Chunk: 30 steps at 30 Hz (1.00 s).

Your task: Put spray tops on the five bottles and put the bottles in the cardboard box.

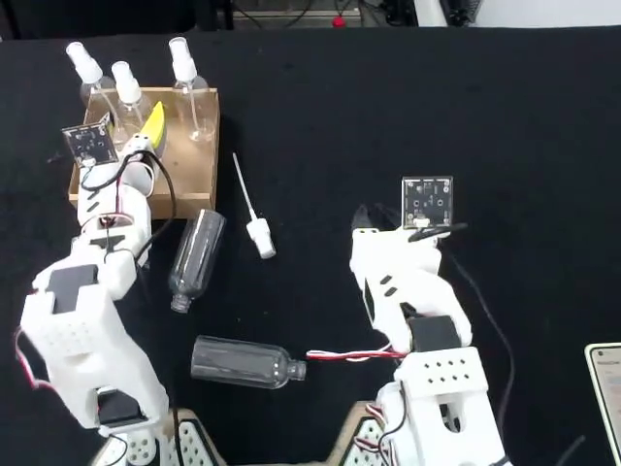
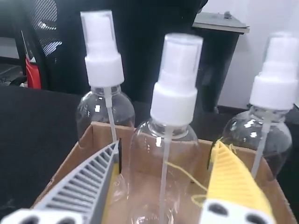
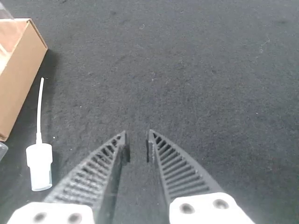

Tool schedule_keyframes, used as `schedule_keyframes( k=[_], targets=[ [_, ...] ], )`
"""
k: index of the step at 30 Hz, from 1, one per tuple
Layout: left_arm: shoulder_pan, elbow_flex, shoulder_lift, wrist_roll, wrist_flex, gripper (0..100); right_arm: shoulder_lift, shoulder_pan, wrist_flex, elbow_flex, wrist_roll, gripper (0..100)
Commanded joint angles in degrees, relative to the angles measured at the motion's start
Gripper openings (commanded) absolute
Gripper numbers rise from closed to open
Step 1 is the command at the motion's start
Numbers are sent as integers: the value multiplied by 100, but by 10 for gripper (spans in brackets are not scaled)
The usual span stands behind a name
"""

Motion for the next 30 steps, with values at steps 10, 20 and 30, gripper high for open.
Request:
schedule_keyframes(
  k=[10,20,30],
  targets=[
    [-84,1473,-2207,0,-44,292,-84,53,-149,-40,44,70],
    [-699,2343,-3341,-281,-35,292,-84,53,-158,-40,44,70],
    [-857,3723,-4360,-281,-35,292,-57,53,-158,-31,44,70]
  ],
)
